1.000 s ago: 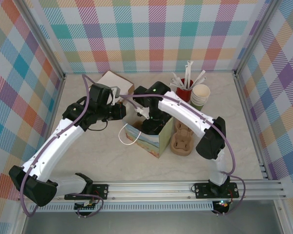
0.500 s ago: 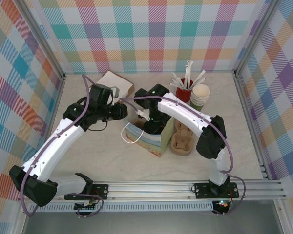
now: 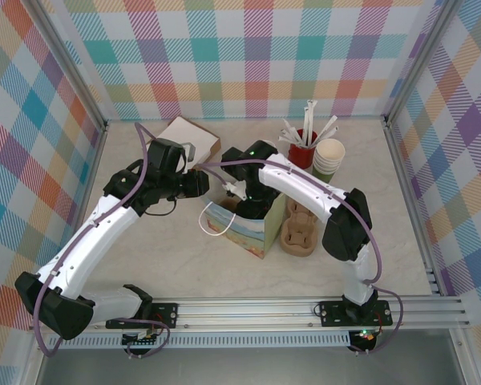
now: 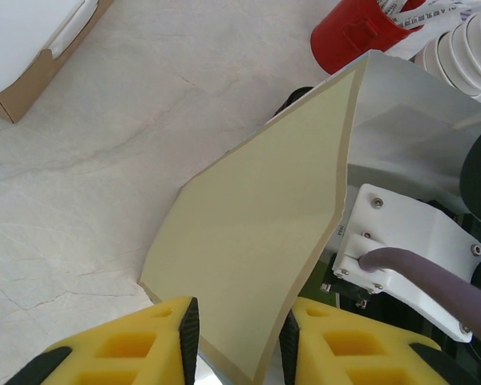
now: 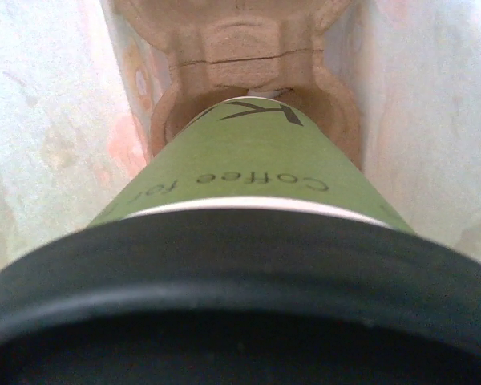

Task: Pack the takeout coffee

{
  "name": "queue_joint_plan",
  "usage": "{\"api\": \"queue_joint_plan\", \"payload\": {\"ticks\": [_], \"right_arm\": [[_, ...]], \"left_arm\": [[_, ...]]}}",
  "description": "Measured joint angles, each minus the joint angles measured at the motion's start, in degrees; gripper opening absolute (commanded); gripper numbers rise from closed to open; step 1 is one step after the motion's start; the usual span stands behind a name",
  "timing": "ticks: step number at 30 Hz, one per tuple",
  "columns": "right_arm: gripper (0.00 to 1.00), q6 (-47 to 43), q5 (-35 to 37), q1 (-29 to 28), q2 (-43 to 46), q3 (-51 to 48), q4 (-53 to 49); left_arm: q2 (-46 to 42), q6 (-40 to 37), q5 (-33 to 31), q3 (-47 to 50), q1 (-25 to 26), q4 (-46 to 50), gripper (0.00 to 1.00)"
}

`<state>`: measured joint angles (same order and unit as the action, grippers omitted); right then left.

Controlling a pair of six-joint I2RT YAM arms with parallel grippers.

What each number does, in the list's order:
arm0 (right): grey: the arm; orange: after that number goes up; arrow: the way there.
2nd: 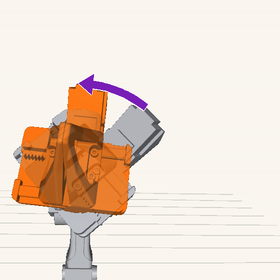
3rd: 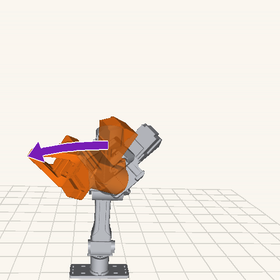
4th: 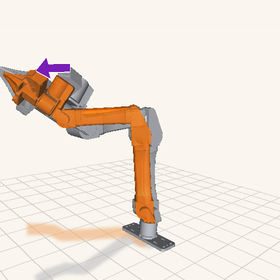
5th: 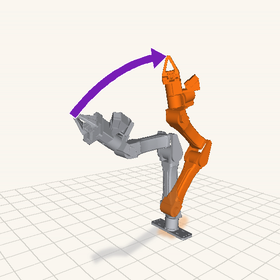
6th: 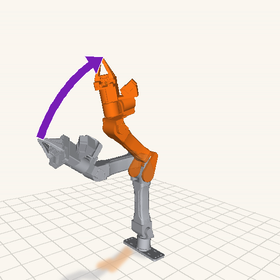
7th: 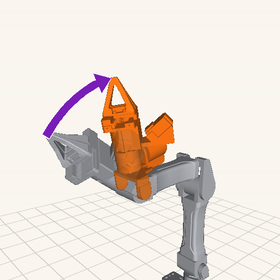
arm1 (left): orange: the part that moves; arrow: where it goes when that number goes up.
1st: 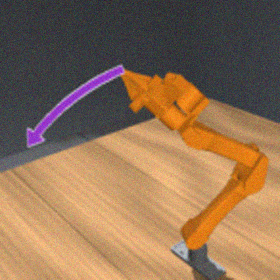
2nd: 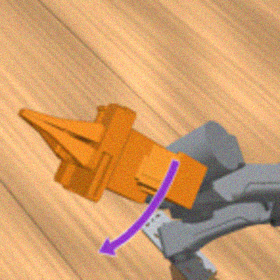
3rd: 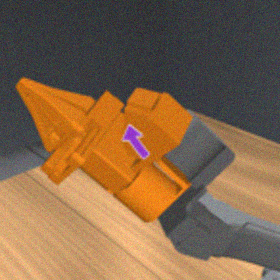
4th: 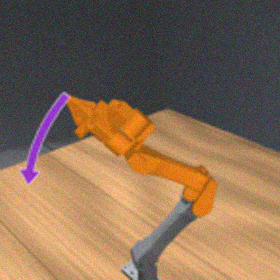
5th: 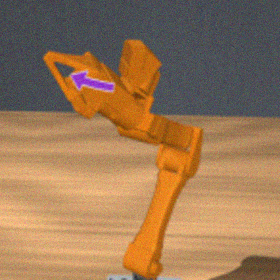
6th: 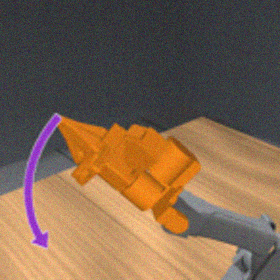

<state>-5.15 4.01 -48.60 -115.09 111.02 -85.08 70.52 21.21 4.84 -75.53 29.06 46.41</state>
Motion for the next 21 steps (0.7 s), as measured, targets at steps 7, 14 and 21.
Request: {"api": "queue_joint_plan", "payload": {"ticks": [7,14,21], "right_arm": [[0.75,-1.42,-0.22,0.26,0.00,-1.90,1.44],[0.75,-1.81,-1.49,0.63,0.00,-4.48,3.17],[0.75,-1.86,-2.97,1.01,0.00,-7.13,5.16]], "left_arm": [[0.52,-0.02,-0.04,0.02,0.00,0.00,0.36],[1.05,-0.07,-0.02,0.02,-0.07,0.02,0.37],[1.18,-0.22,-0.02,0.02,-0.11,0.02,0.38]]}}
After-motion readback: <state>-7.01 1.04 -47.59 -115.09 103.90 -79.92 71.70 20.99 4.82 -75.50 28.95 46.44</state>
